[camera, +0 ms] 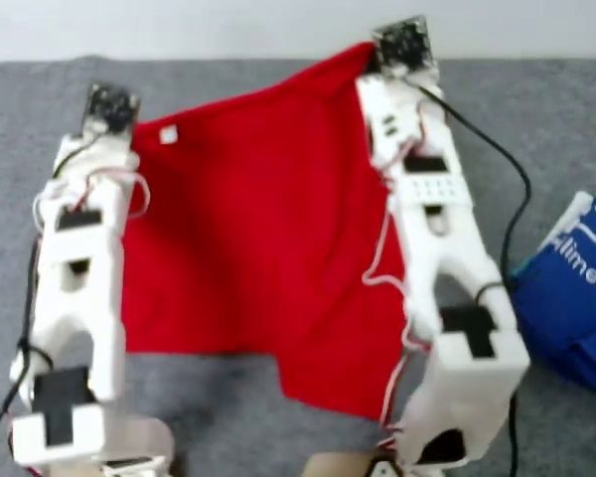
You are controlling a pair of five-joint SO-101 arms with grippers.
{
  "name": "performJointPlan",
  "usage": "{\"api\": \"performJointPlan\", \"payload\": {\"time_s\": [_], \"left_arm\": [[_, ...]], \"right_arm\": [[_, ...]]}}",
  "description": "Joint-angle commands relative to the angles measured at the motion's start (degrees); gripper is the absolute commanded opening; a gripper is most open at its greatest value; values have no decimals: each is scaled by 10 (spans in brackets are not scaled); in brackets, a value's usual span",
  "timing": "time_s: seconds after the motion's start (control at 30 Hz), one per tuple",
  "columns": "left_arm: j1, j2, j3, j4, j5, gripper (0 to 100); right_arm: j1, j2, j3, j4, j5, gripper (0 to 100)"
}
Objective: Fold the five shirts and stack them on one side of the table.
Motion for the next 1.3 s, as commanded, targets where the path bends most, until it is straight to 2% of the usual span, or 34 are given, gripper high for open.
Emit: {"api": "performJointPlan", "payload": {"time_s": [0.0, 0.2, 0.4, 0.47, 0.6, 0.77, 1.17, 1.27], "left_arm": [[1, 52, -82, -11, 24, 3], [3, 115, -156, -11, 25, 3], [4, 124, -164, 4, 23, 4], [4, 121, -167, 35, 22, 4], [4, 119, -167, 90, 17, 4], [4, 119, -171, 171, -45, 4], [1, 121, -294, 444, -148, 3], [1, 124, -311, 501, -175, 3]], "right_arm": [[0, 34, -98, -7, 4, 8], [-12, 110, -191, 0, 11, 8], [-19, 143, -244, 42, 32, 8], [-20, 143, -244, 49, 33, 8], [-21, 131, -246, 126, 33, 8], [-21, 102, -246, 249, 33, 8], [-32, 7, -246, 559, 34, 8], [-35, -16, -246, 630, 62, 8]]}}
